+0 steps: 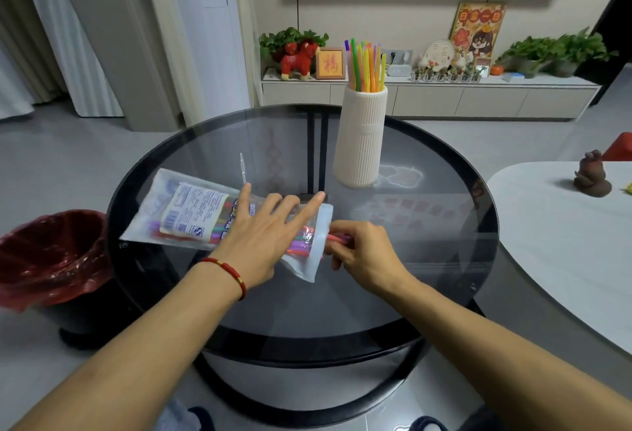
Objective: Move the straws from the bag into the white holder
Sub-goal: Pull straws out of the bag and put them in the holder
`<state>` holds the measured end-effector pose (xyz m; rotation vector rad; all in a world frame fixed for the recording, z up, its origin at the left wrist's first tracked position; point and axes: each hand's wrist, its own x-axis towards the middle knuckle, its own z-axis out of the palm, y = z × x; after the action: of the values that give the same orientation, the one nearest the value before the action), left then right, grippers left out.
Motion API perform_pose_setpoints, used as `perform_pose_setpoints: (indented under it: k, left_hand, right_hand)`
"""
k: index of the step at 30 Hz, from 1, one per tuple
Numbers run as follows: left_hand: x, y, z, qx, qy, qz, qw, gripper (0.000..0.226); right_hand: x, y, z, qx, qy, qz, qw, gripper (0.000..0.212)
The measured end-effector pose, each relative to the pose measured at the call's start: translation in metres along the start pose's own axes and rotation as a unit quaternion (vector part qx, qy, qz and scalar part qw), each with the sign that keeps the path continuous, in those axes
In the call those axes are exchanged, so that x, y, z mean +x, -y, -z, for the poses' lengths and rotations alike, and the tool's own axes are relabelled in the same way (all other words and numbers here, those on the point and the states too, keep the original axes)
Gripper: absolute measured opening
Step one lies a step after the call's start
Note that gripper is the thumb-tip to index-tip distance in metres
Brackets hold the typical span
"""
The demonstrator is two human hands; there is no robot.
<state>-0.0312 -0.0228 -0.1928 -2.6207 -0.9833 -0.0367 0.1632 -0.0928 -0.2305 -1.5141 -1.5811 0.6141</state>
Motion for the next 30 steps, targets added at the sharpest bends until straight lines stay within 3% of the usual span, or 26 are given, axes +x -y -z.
perform_pose_setpoints:
  k: [4, 8, 10, 13, 16, 25, 27, 30]
  left_hand:
    - [-0.001, 0.010, -0.004, -0.063, 0.042, 0.038, 0.996, 0.137]
    - [-0.001, 0.010, -0.006, -0.092, 0.037, 0.040, 0.994, 0.136]
    - [0.001, 0.004, -0.008, -0.098, 0.032, 0.032, 0.994, 0.135]
    - [0.004, 0.001, -0.011, -0.106, 0.033, 0.040, 0.993, 0.135]
    - [0.003, 0.009, -0.013, -0.113, 0.063, 0.060, 0.990, 0.130]
    - [0.002, 0.020, -0.012, -0.158, 0.205, 0.113, 0.959, 0.111]
    - [0.005, 0.017, -0.005, -0.227, 0.170, 0.110, 0.953, 0.106]
    - [0.012, -0.004, 0.010, -0.389, 0.043, 0.079, 0.917, 0.096]
  right_hand:
    - [0.008, -0.008, 0.016, 0.083, 0.005, -0.057, 0.995, 0.016]
    - [0.005, -0.015, 0.025, 0.206, 0.057, -0.110, 0.971, 0.027]
    - [0.004, -0.014, 0.018, 0.245, 0.045, -0.107, 0.963, 0.026]
    - [0.006, -0.017, 0.008, 0.230, -0.018, -0.100, 0.968, 0.012]
    - [0.007, -0.022, 0.020, 0.230, -0.027, -0.122, 0.965, 0.010]
    - [-0.026, -0.040, 0.147, 0.177, -0.037, -0.133, 0.974, 0.023]
    - [-0.036, -0.042, 0.159, 0.165, -0.042, -0.137, 0.976, 0.023]
    - [-0.042, -0.036, 0.168, 0.160, -0.058, -0.117, 0.978, 0.030]
